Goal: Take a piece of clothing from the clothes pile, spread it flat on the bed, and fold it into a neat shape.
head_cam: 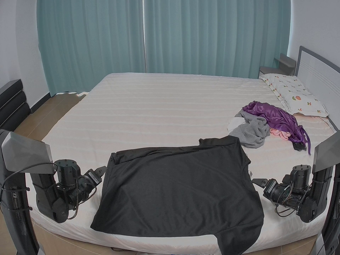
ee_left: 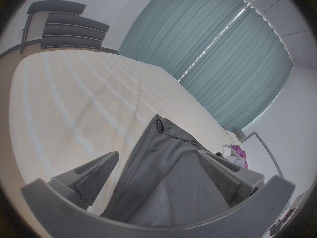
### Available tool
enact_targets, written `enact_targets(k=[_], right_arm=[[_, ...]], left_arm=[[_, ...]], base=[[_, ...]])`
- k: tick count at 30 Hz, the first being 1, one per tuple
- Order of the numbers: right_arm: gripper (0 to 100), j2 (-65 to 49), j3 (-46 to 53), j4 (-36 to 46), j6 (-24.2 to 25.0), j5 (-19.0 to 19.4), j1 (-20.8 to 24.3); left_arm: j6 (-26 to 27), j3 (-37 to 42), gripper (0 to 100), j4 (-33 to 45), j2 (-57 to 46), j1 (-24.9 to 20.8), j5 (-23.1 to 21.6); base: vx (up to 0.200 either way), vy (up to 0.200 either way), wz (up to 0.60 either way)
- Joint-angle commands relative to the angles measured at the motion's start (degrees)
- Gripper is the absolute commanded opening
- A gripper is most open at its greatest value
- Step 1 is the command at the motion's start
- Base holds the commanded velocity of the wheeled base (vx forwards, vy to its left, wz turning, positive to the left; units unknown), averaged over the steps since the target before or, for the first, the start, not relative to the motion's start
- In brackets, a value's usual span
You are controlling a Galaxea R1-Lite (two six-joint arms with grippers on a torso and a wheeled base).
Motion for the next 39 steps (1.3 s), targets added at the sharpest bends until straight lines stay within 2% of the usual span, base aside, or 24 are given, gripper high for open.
enact_targets(k=[1,2,6,11,17,39], right_arm=[[100,0.7,-0.2,0.0,0.8,0.2,0.8],[100,1.7,-0.2,-0.1,1.4,1.0,0.9],[100,3.6,-1.5,-0.2,2.8,2.5,1.0],[100,4.1,-2.3,-0.2,4.2,2.8,0.6],[100,4.3,-2.2,-0.1,5.9,2.9,0.6],[100,4.6,-1.9,-0.2,6.0,2.7,0.4]], left_arm=[[0.2,-13.6,100,9.8,1.1,2.2,-5.3],[0.2,-20.9,100,17.0,3.3,2.4,-6.6],[0.2,-35.6,100,28.5,8.8,2.5,-6.9],[0.5,-47.7,100,36.5,14.6,2.4,-7.1],[0.6,-57.7,100,44.0,18.5,1.3,-7.6],[0.7,-62.9,100,48.2,21.2,-0.1,-5.1]], base=[[0.000,0.000,0.00],[0.000,0.000,0.00],[0.000,0.000,0.00],[0.000,0.000,0.00],[0.000,0.000,0.00],[0.000,0.000,0.00]])
